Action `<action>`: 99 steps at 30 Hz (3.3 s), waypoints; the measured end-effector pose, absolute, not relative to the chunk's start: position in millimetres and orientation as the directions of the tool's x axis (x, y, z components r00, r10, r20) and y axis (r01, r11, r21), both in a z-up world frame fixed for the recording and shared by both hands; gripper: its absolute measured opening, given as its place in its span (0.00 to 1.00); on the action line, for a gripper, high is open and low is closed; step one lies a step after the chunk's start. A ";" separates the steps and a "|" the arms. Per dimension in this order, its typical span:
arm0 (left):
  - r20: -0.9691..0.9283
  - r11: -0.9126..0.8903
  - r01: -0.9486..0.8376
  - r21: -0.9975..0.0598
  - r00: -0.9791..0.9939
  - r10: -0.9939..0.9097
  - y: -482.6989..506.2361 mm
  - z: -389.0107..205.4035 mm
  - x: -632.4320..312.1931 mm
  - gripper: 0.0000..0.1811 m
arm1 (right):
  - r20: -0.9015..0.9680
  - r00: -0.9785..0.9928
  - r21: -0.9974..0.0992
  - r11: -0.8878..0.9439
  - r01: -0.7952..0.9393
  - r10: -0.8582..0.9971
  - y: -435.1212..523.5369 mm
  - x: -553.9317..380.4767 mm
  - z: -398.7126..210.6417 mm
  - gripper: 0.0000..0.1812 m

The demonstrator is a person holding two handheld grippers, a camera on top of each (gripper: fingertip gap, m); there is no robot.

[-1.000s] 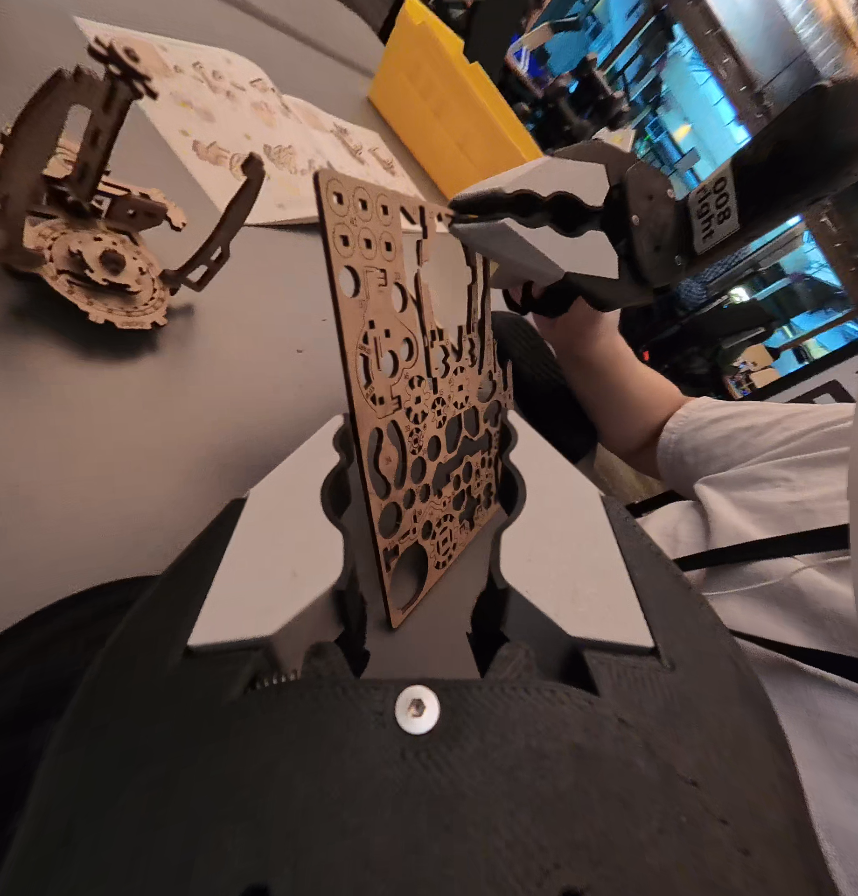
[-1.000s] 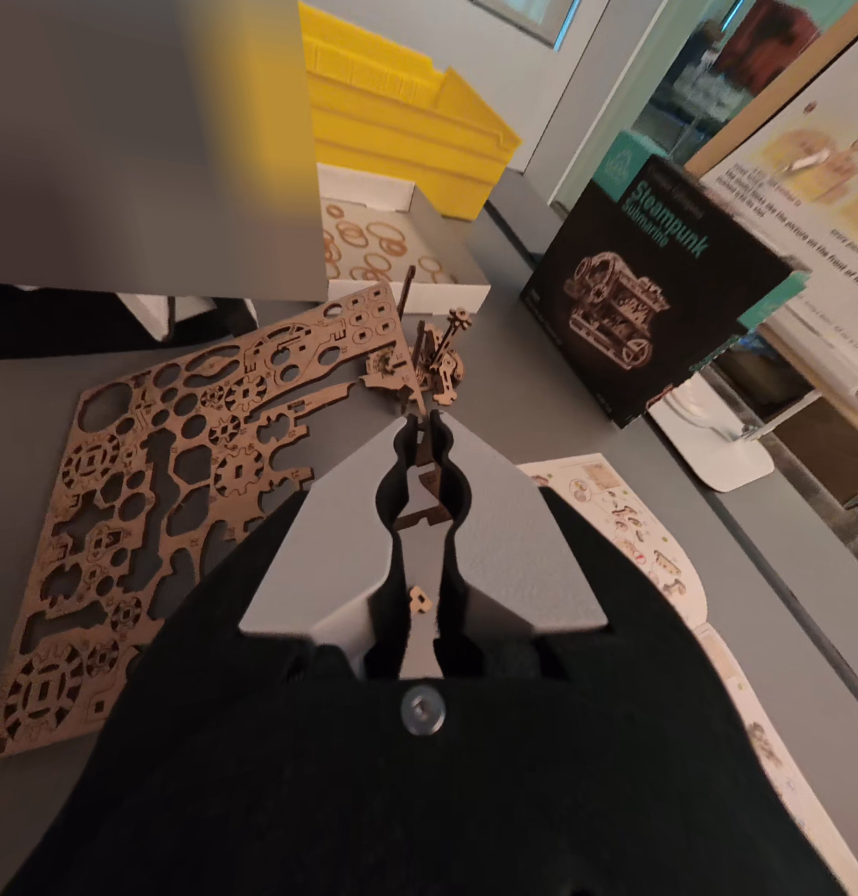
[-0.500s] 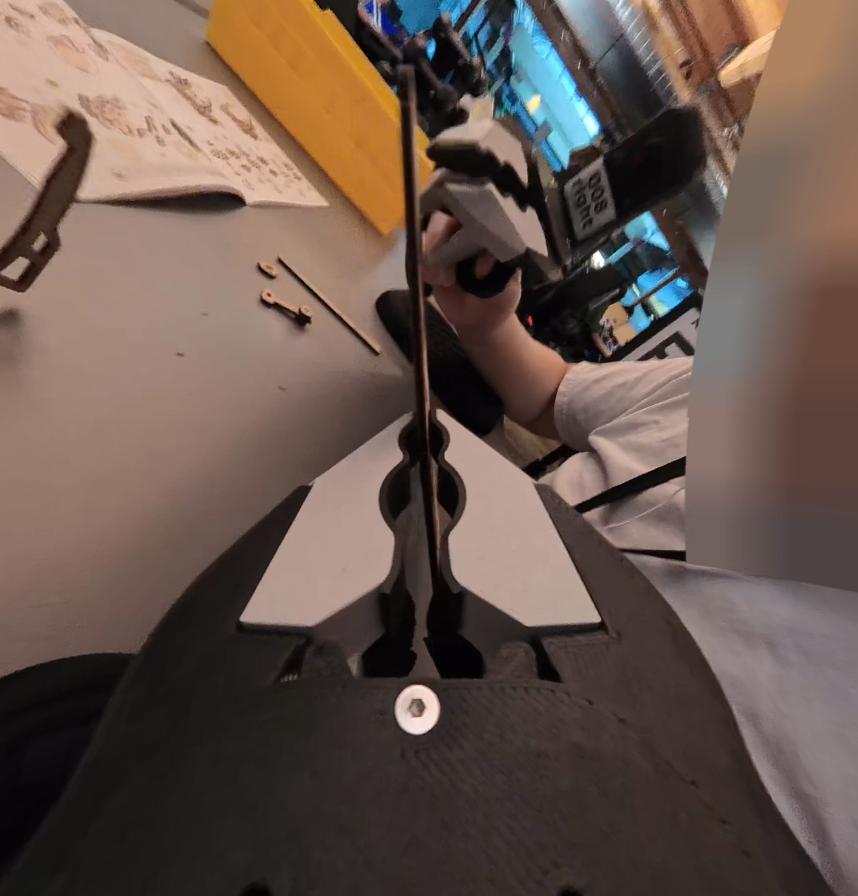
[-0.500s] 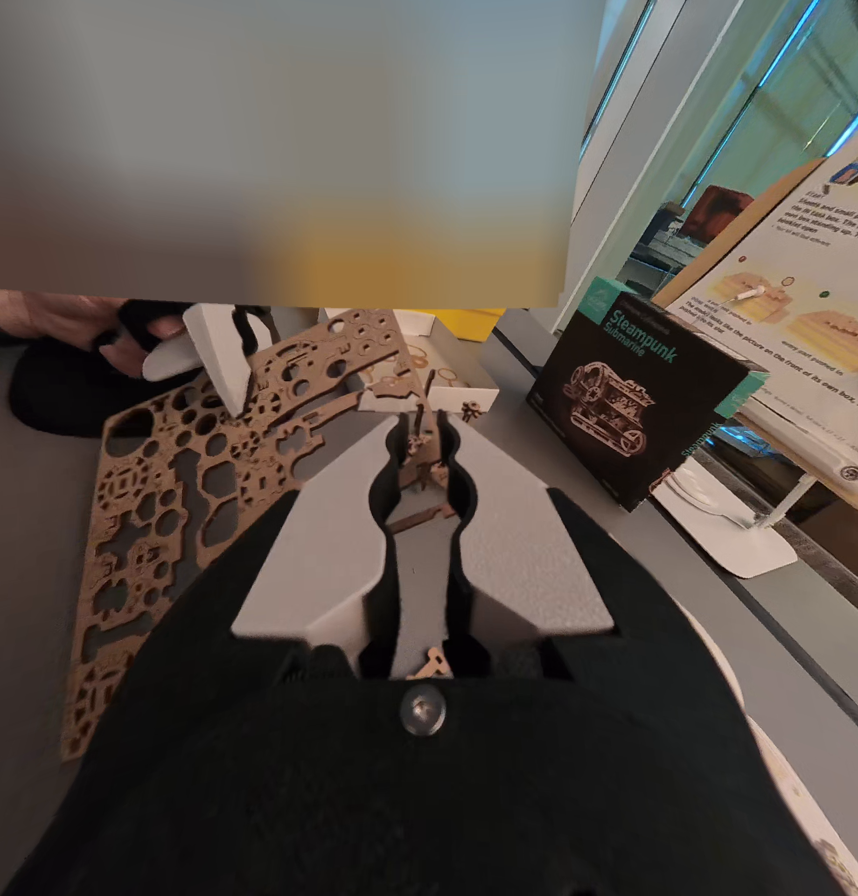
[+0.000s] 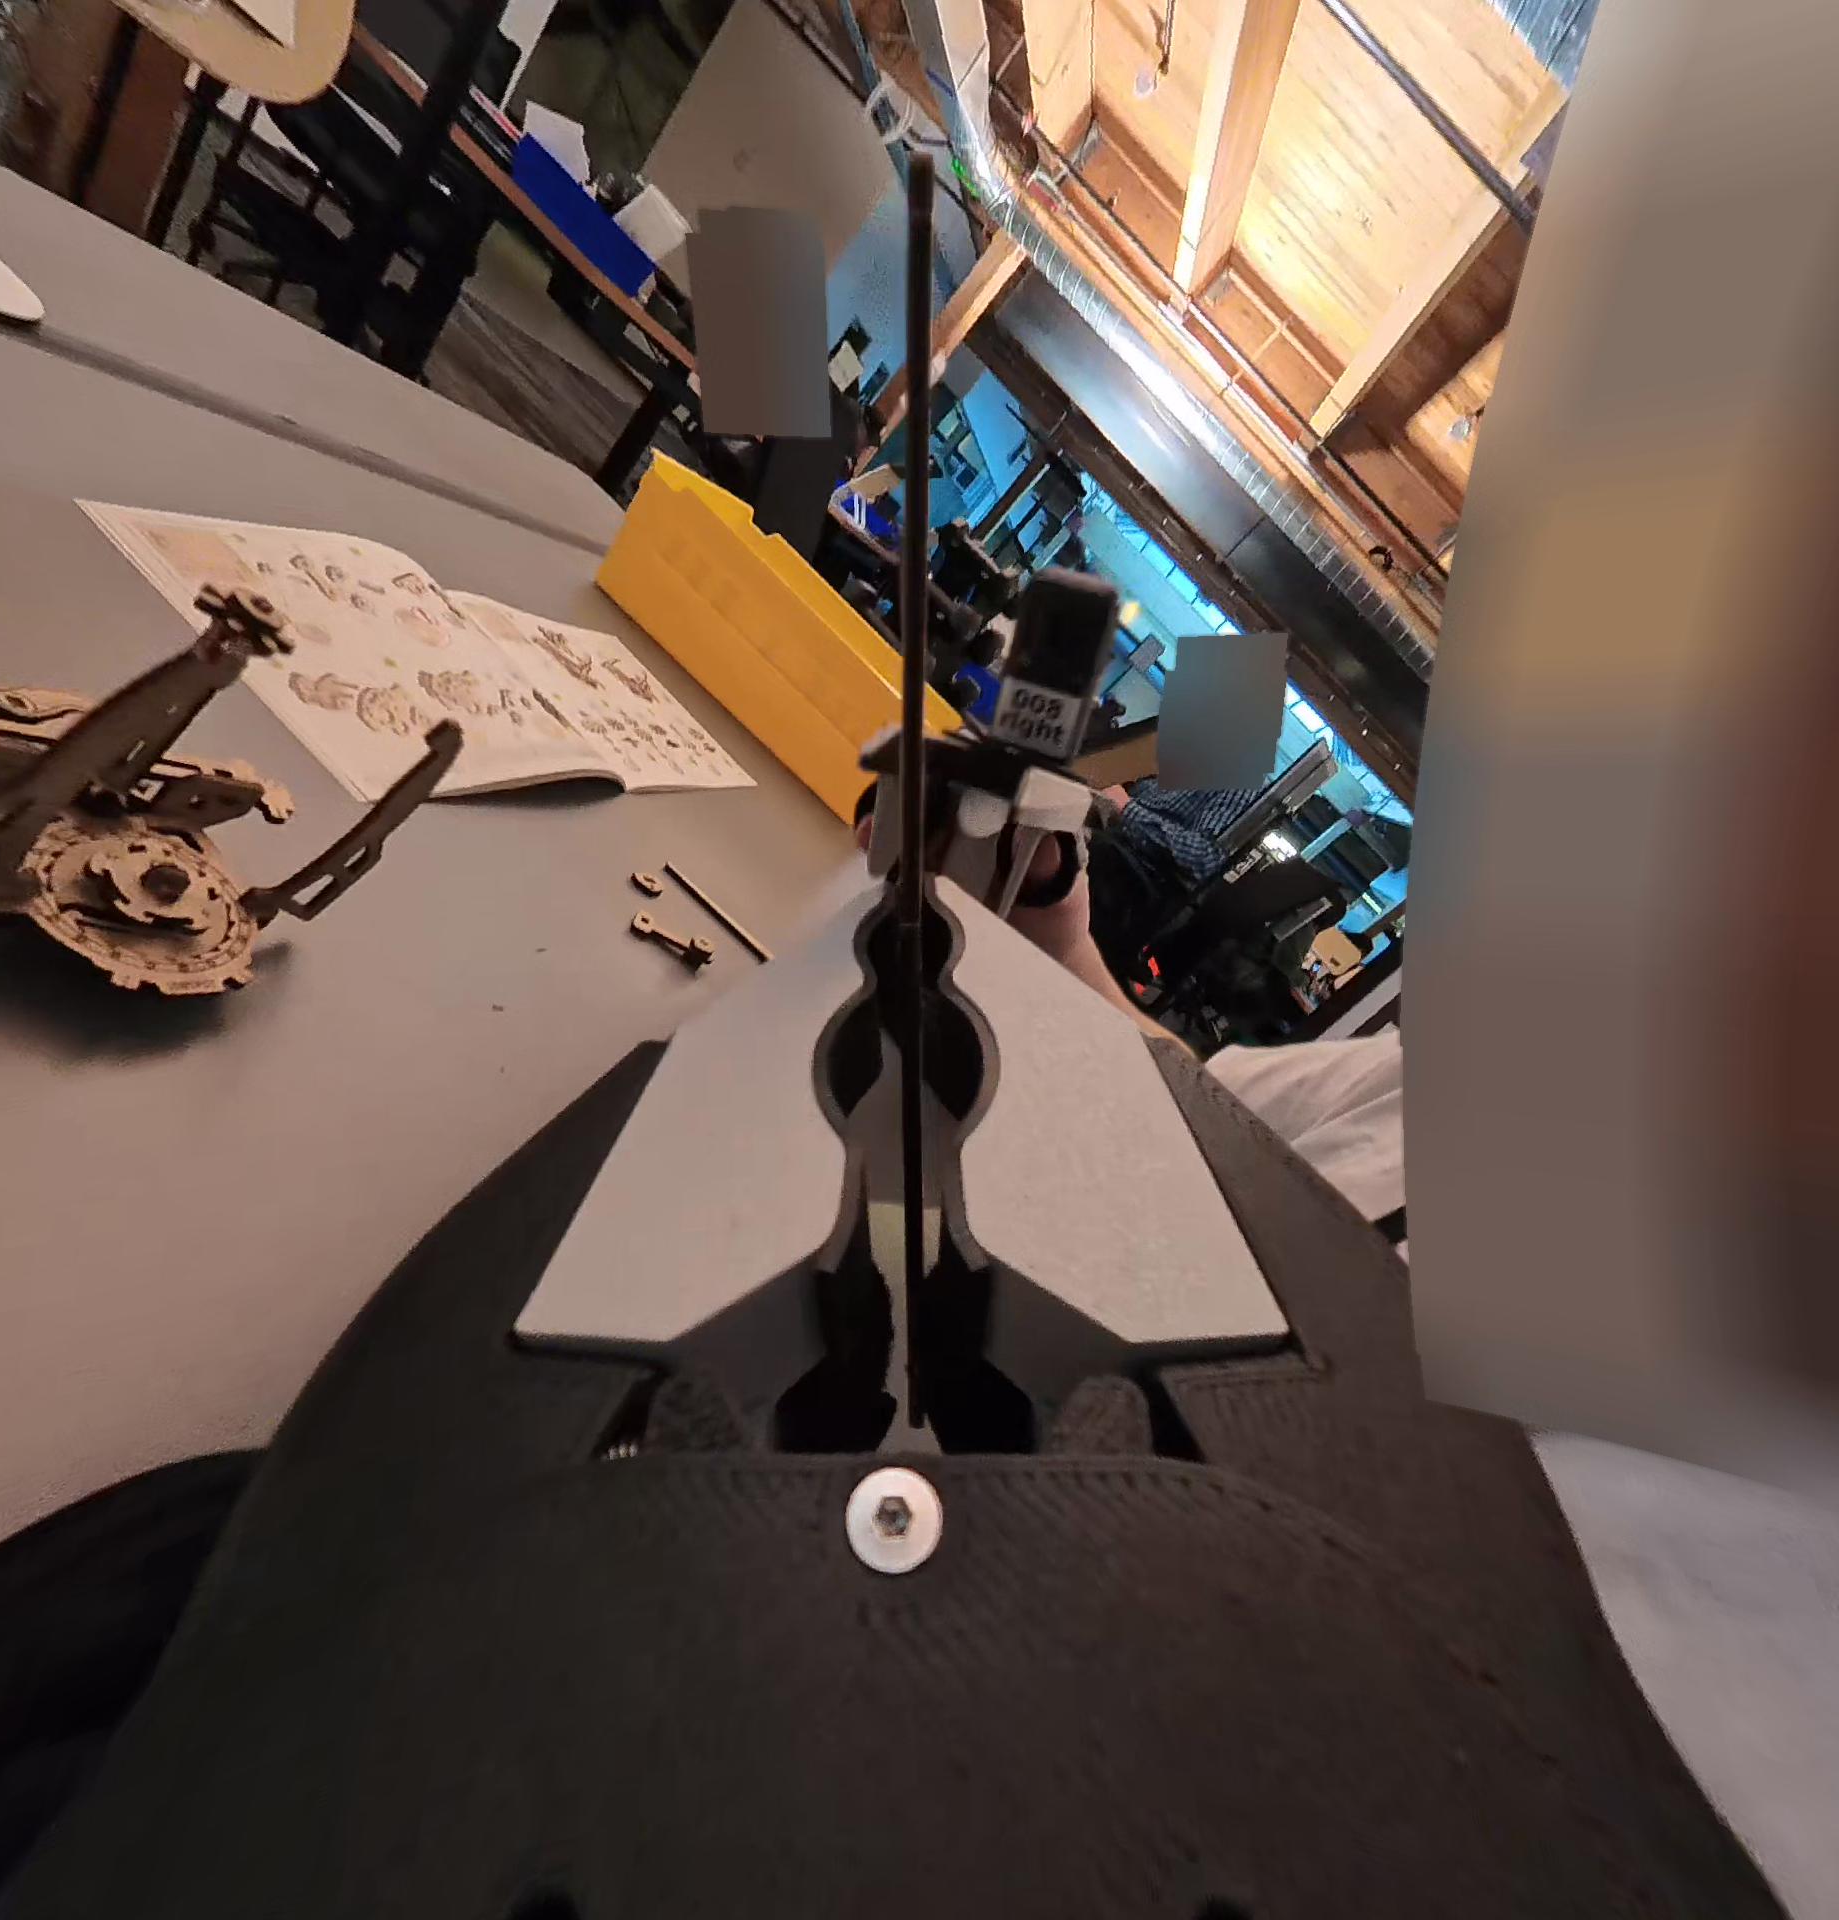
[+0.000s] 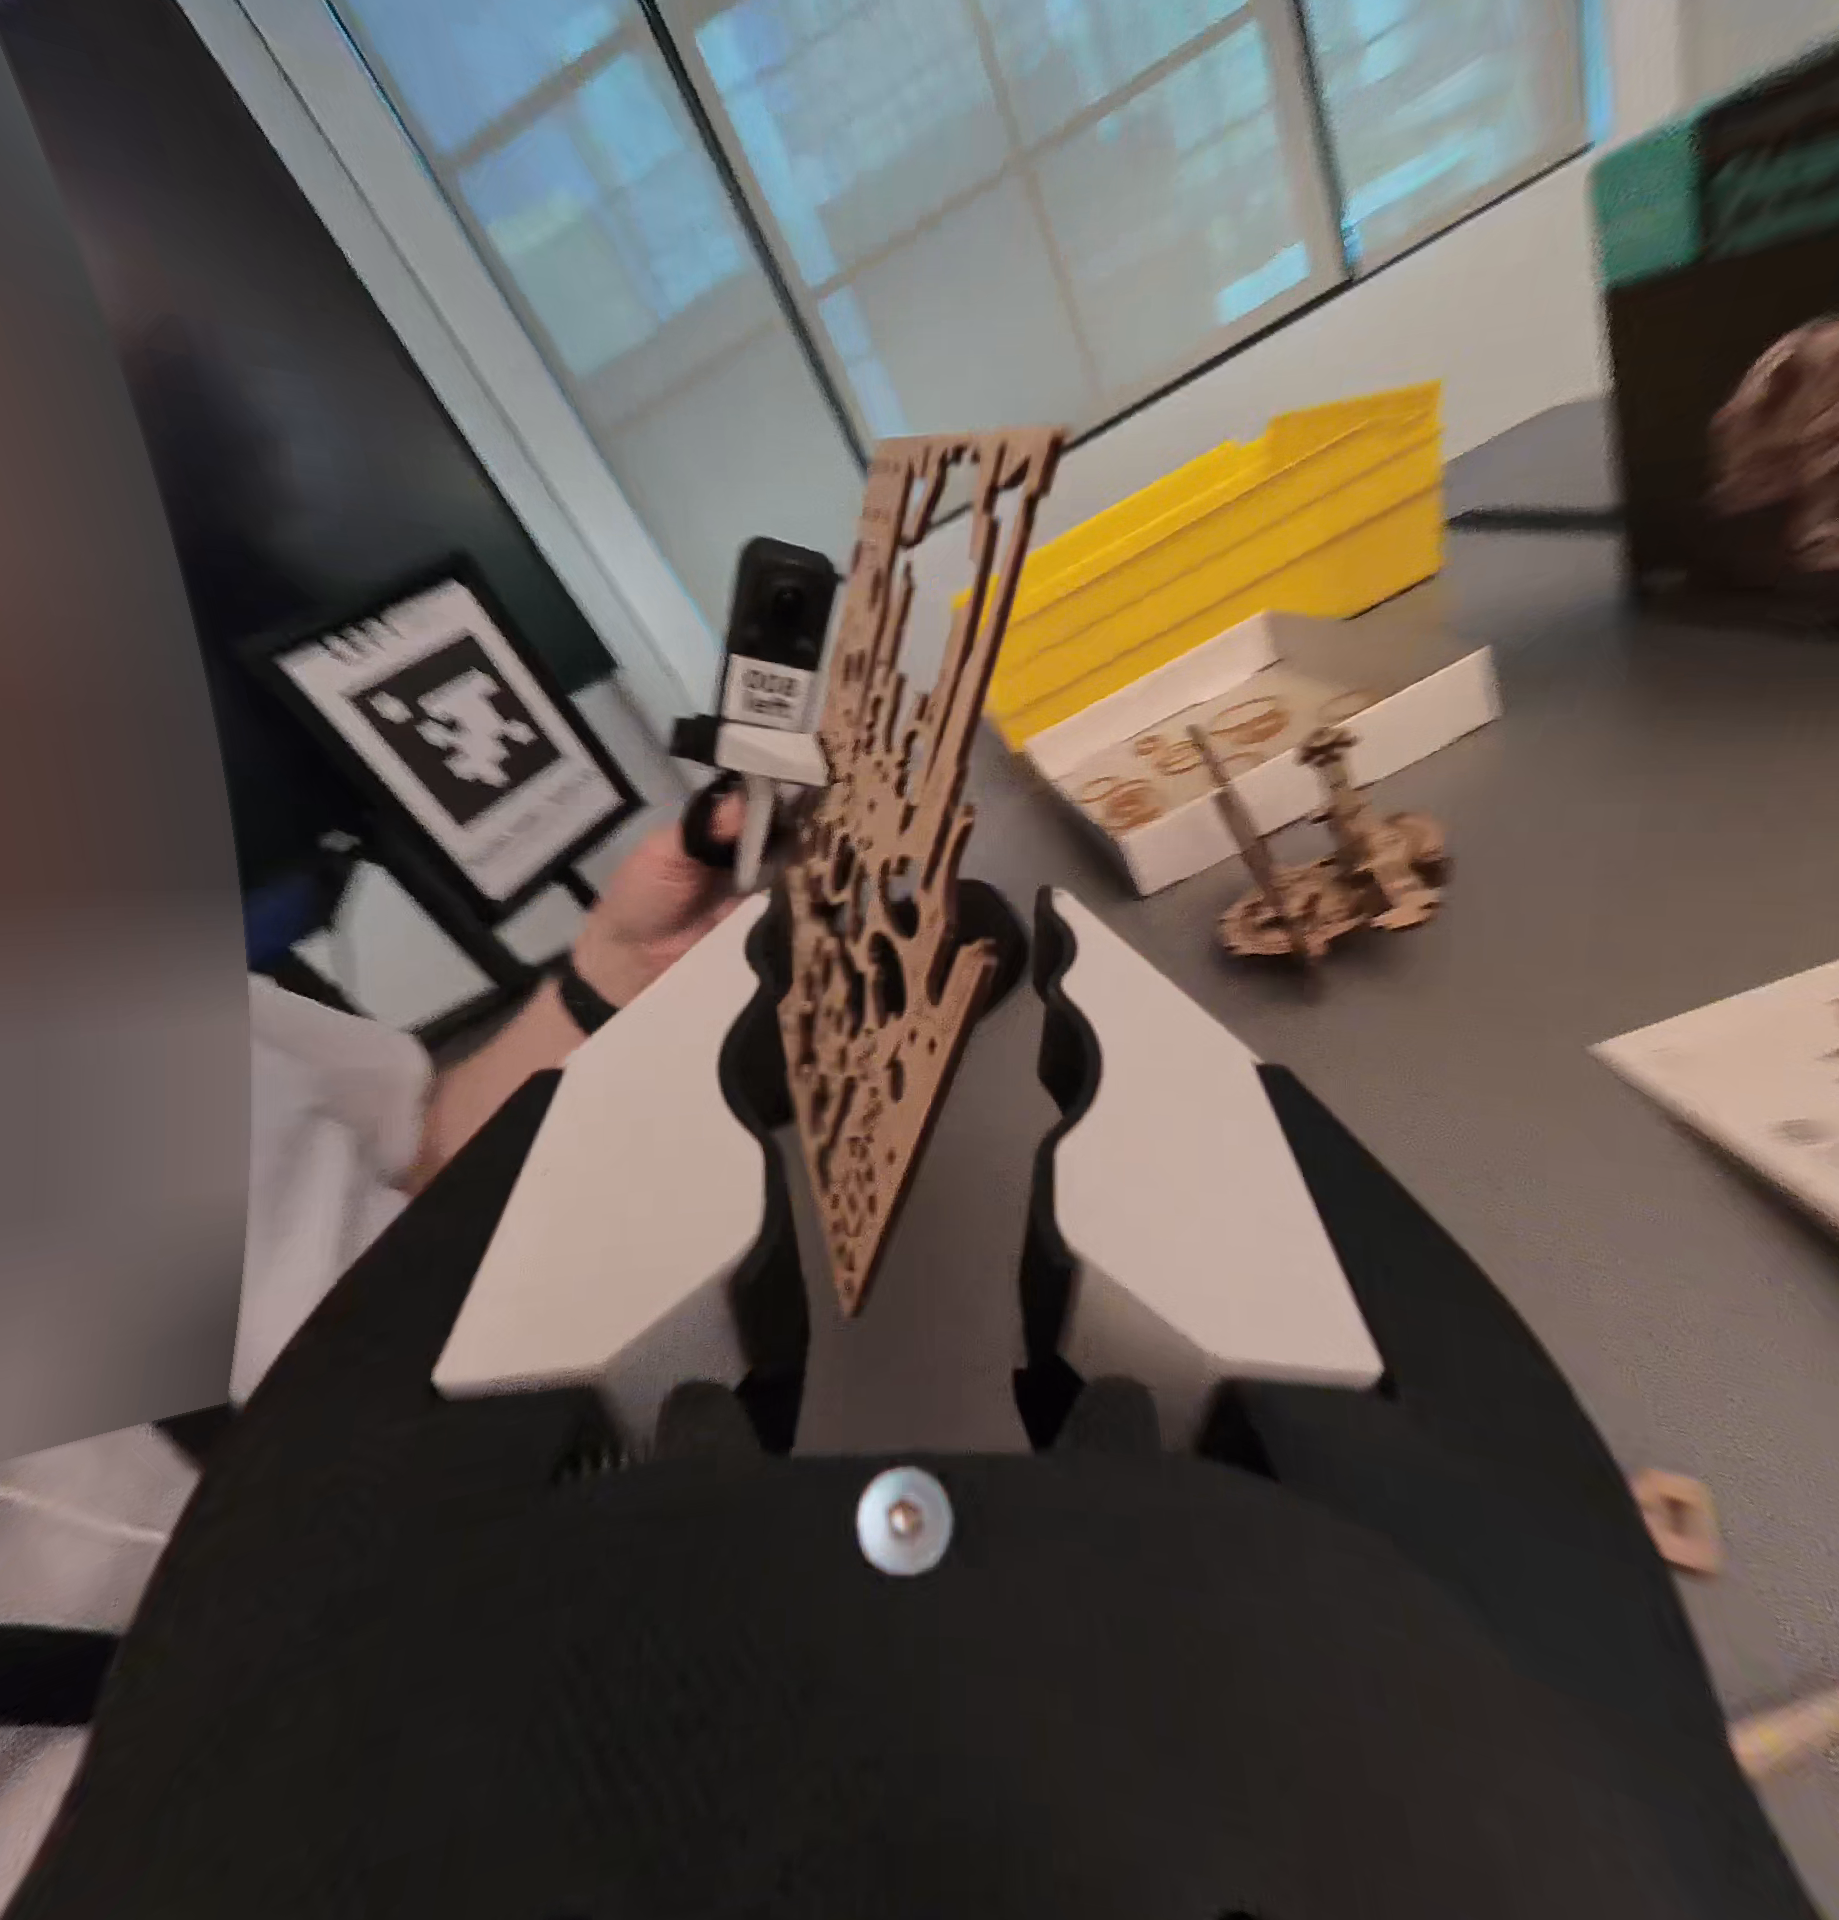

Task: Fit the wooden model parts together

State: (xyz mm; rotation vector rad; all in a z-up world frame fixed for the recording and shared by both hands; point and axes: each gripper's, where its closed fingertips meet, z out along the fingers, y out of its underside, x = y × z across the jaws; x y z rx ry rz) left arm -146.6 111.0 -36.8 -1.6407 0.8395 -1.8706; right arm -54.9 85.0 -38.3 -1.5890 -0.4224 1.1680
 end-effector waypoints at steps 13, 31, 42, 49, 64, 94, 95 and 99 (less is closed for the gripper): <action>0.657 -0.671 0.024 -0.741 -0.179 -0.732 108.1 -16.9 -129.8 0.12 | -0.692 0.219 -0.718 -0.626 -0.303 0.688 70.2 -64.7 -49.6 0.00; 0.604 -0.593 -0.114 -0.797 -0.187 -0.775 72.8 -42.9 -142.7 0.01 | -0.741 0.105 -0.649 -0.666 -0.368 0.664 69.6 -59.2 -39.9 0.00; 0.559 -0.539 -0.157 -0.828 -0.138 -0.818 70.9 -50.8 -140.7 0.01 | -0.756 0.082 -0.633 -0.694 -0.343 0.649 70.9 -56.9 -47.9 0.00; 0.564 -0.544 -0.158 -0.824 -0.148 -0.812 69.1 -50.8 -142.2 0.01 | -0.745 0.080 -0.648 -0.689 -0.326 0.662 68.9 -58.5 -47.9 0.00; 0.602 -0.582 -0.157 -0.798 -0.164 -0.781 71.1 -54.5 -139.7 0.01 | -0.740 0.095 -0.659 -0.689 -0.301 0.666 67.7 -60.1 -53.1 0.00; 0.656 -0.631 -0.181 -0.754 -0.252 -0.712 57.9 -59.6 -135.2 0.12 | -0.721 0.168 -0.692 -0.686 -0.225 0.673 63.1 -68.5 -61.6 0.00; 0.665 -0.635 -0.198 -0.747 -0.261 -0.700 55.5 -61.0 -131.1 0.11 | -0.721 0.164 -0.692 -0.689 -0.216 0.673 61.8 -71.3 -62.7 0.00; 0.668 -0.610 -0.277 -0.743 -0.246 -0.702 47.9 -73.5 -115.6 0.06 | -0.712 0.165 -0.702 -0.685 -0.193 0.683 59.2 -75.7 -65.5 0.00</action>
